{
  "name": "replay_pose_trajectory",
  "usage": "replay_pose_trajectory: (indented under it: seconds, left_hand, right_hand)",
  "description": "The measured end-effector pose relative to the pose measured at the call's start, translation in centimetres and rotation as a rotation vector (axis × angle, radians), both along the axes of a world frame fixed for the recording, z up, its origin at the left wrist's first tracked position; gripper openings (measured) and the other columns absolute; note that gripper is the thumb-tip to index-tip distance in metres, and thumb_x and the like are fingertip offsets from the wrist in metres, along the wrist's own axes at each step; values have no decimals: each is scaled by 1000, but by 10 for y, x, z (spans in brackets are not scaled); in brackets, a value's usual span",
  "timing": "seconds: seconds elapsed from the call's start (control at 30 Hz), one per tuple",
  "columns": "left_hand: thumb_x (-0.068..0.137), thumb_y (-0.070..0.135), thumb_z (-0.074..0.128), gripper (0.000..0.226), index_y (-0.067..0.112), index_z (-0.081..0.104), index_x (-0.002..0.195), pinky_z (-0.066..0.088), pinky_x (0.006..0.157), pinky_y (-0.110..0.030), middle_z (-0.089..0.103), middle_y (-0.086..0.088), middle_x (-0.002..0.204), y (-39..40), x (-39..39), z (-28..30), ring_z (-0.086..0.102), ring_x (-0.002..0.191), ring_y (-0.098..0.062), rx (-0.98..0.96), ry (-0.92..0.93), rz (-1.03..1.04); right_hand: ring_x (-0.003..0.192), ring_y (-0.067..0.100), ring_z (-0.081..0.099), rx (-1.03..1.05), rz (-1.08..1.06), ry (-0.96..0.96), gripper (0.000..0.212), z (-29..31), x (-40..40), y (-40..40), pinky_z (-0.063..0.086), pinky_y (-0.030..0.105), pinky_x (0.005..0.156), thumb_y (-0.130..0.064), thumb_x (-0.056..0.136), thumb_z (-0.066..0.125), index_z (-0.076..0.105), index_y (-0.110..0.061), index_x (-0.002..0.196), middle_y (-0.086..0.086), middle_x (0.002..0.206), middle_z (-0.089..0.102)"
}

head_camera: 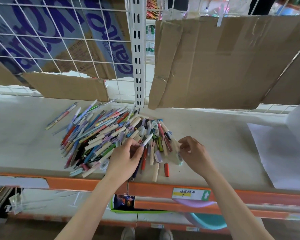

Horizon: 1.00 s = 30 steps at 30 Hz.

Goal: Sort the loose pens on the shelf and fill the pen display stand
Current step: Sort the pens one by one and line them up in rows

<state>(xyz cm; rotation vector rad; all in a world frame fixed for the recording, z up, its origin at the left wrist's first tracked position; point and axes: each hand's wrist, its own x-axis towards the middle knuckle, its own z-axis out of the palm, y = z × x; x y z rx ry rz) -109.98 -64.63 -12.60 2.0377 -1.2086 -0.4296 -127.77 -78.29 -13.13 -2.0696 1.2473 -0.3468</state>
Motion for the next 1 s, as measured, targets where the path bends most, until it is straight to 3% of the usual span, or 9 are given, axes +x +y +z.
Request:
replay_pose_trajectory:
  seconds: [0.17,0.27,0.33,0.4,0.5,0.67,0.8,1.0]
  left_hand:
    - [91,30,57,9,23,54,88,39,51,-10,60,12,72,2,-1,3,55,61,1,-13,-6,-12]
    - [89,30,61,9,23,56,86,42,58,-9,61,14,74,3,-2,5,58,68,2,-32,25,-7]
    - [87,27,64,9,26,56,82,41,61,-6,61,15,74,5,-2,8,56,74,7,-69,63,-4]
    - [86,23,66,15,30,55,79,40,62,-6,62,14,74,7,0,11,56,76,7,-109,94,-10]
    - [83,20,69,13,29,59,80,40,63,-8,63,13,74,11,4,15,58,72,1,-129,114,-15]
    - [82,19,71,16,32,61,79,42,62,-10,63,22,75,13,7,19,59,67,1,-154,116,-40]
    - [81,19,71,11,28,64,82,46,62,-15,63,23,77,11,6,20,59,70,0,-155,137,-49]
    - [81,20,71,10,28,65,81,41,63,-9,64,21,76,9,2,21,59,73,1,-175,155,-70]
  right_hand:
    - [72,4,46,-12,-24,57,17,-1,10,4,32,10,55,-28,87,61,55,-16,97,-8,87,47]
    - [75,15,51,-45,-2,107,15,3,16,5,41,27,61,-28,87,59,53,-14,86,-4,86,52]
    - [72,15,55,-21,-41,-38,10,7,17,6,42,26,60,-21,86,60,54,-15,83,-6,77,58]
    - [63,9,56,134,-72,-339,11,14,15,6,43,20,57,-11,85,64,57,-15,78,-9,65,62]
    - [60,3,53,372,-49,-678,21,23,11,6,41,14,58,-1,84,63,62,-15,68,-8,69,66]
    - [63,10,46,458,-35,-812,29,28,10,7,39,25,67,-5,89,56,70,-19,68,6,76,58]
    - [61,9,48,513,-46,-948,11,30,13,7,43,18,62,-18,83,60,68,-11,82,-2,64,54]
    - [63,11,47,430,-3,-894,17,30,14,6,41,23,65,-26,79,62,68,-11,84,-3,65,55]
